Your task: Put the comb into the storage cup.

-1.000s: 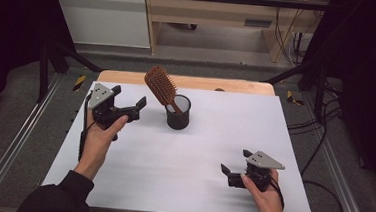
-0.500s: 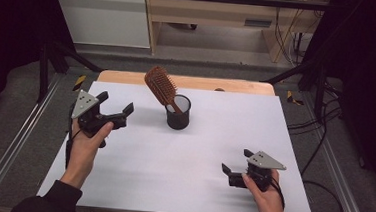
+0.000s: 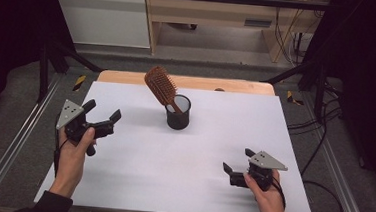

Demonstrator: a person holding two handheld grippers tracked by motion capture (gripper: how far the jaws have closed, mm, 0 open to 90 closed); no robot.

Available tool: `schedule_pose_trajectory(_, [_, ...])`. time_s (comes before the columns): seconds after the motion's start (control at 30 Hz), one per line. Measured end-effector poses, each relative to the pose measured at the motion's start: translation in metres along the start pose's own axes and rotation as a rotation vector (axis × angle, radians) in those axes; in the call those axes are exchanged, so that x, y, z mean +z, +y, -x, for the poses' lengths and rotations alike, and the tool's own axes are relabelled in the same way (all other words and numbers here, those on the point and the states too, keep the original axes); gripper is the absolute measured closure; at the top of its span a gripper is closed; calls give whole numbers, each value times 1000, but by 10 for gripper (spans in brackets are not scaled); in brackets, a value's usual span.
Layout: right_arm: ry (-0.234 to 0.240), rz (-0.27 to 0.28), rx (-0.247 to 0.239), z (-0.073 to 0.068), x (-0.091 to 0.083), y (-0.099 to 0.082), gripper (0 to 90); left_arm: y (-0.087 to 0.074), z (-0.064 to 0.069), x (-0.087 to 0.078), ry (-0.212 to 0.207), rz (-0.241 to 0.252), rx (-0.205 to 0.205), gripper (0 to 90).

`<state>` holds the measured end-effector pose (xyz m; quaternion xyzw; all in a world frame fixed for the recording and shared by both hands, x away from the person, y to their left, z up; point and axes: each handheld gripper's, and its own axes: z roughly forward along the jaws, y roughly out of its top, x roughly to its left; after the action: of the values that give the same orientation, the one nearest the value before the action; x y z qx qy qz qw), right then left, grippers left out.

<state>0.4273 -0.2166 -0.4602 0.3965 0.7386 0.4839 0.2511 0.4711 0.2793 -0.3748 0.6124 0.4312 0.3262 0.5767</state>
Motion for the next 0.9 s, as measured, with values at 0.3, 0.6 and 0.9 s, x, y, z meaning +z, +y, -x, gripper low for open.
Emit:
schedule_pose_trajectory(0.3, [-17,20,4,3,-3,0,61,-7,-7,-11,2,7,-23,18])
schedule_pose_trajectory(0.6, [-29,30,0,7,-6,0,63,-13,-12,-24,7,6,-3,17])
schedule_pose_trajectory(0.9, [-37,50,2,9,-8,0,64,-25,-16,-33,16,-9,2,19])
